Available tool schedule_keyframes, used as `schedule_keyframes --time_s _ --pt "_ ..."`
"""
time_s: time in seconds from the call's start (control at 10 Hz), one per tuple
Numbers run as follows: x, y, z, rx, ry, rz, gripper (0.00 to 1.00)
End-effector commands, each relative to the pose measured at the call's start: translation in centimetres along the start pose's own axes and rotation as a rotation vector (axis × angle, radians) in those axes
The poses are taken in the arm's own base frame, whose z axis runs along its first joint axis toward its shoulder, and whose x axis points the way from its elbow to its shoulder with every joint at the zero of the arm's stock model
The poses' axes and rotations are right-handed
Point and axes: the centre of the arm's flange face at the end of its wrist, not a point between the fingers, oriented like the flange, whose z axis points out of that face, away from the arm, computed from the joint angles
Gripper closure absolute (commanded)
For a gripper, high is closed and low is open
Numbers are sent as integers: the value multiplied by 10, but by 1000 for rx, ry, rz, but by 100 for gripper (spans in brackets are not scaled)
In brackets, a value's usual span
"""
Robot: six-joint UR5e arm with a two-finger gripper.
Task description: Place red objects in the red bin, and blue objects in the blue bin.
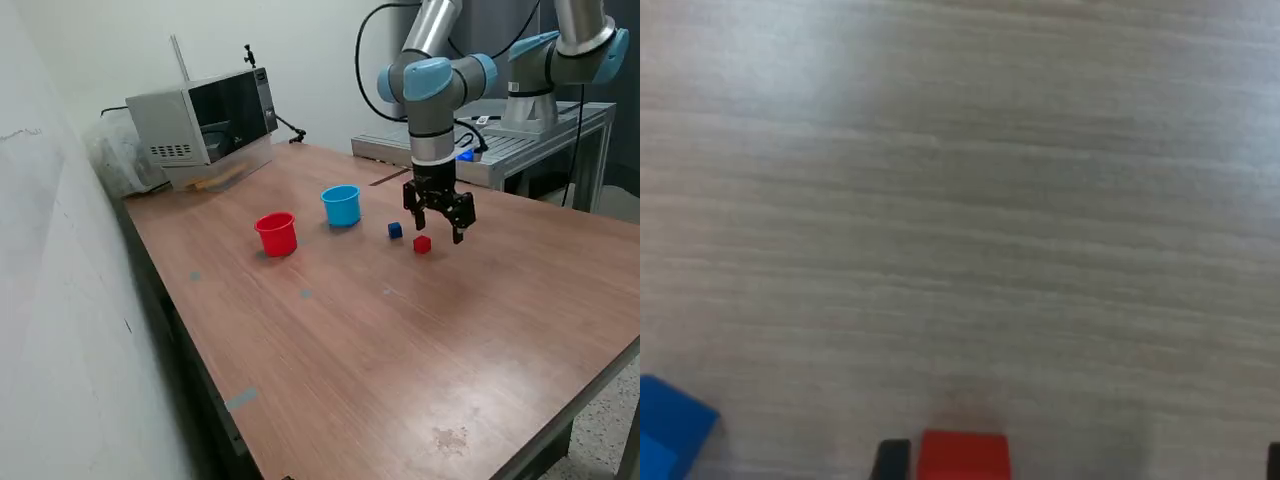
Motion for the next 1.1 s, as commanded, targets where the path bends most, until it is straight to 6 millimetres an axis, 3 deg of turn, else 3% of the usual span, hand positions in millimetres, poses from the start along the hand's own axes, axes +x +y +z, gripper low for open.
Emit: schedule_keyframes --time_s 0.0,1.0 --pt "-4 7 12 10 1 2 0" --pt "-35 22 12 1 3 19 0"
